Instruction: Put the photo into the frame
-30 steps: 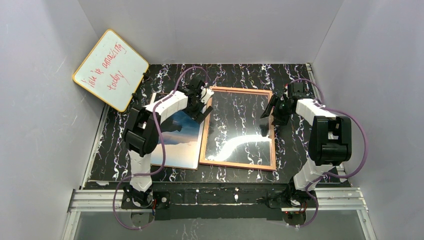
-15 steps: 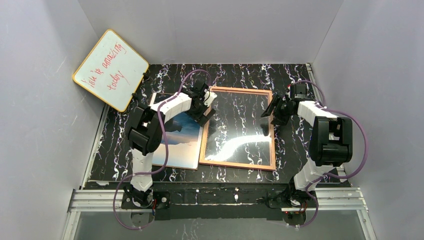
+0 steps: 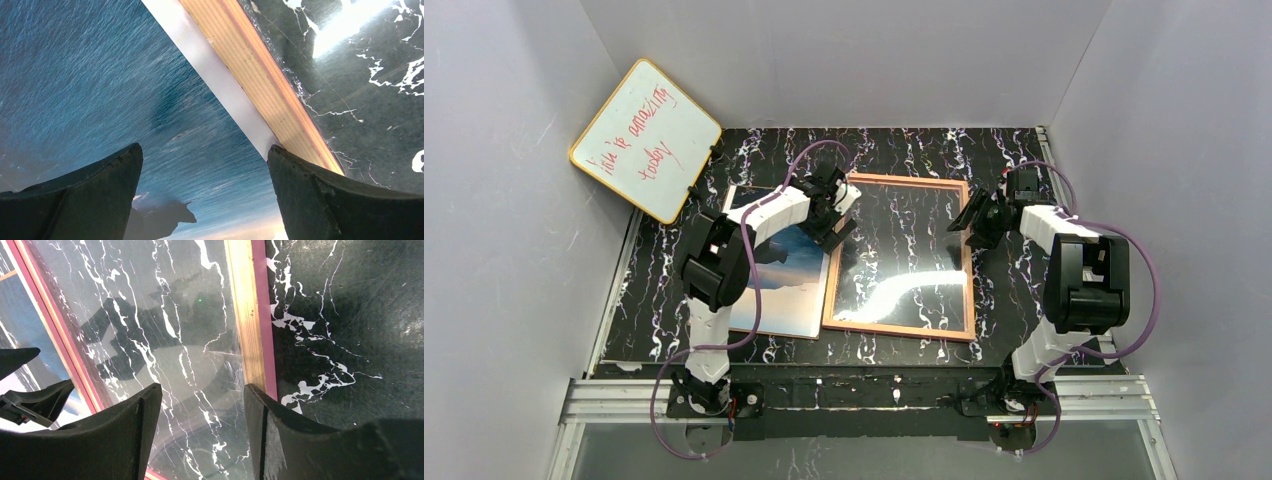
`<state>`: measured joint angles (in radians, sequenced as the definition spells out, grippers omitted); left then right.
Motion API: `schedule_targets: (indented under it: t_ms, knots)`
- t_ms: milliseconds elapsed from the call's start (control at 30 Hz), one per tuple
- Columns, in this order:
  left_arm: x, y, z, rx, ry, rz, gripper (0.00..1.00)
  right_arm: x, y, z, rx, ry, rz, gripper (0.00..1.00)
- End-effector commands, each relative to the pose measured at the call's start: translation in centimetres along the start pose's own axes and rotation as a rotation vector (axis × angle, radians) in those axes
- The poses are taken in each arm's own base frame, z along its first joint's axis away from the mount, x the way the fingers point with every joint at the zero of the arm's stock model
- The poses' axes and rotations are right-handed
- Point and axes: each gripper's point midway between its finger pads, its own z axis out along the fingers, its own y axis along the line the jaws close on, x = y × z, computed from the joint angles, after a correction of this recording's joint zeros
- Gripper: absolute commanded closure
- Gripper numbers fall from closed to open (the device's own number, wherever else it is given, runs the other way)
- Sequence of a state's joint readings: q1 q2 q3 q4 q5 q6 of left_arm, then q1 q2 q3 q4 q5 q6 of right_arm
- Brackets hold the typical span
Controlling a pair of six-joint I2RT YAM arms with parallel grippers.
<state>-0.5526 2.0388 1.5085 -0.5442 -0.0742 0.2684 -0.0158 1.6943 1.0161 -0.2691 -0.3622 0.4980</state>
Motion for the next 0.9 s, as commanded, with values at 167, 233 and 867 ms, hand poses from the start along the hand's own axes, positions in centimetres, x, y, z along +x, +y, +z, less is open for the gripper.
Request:
schedule_targets:
  t_ms: [167,233,867]
  knots:
    - [1.2,-2.4,1.1,0.052,0.051,0.052,0.06,2.4,4.8,-1.5,-0.196,0.083,0.026,0.34]
    - [1.2,-2.4,1.1,0.053,0.051,0.052,0.06,2.3,5.5,-1.8,-0.225,0.084,0.032,0.34]
    - [-0.3,-0.3,-1.1,0.042,0.003,0.004,0.05,-1.2,1.0,-3.8,0.094,-0.081,-0.037,0.21]
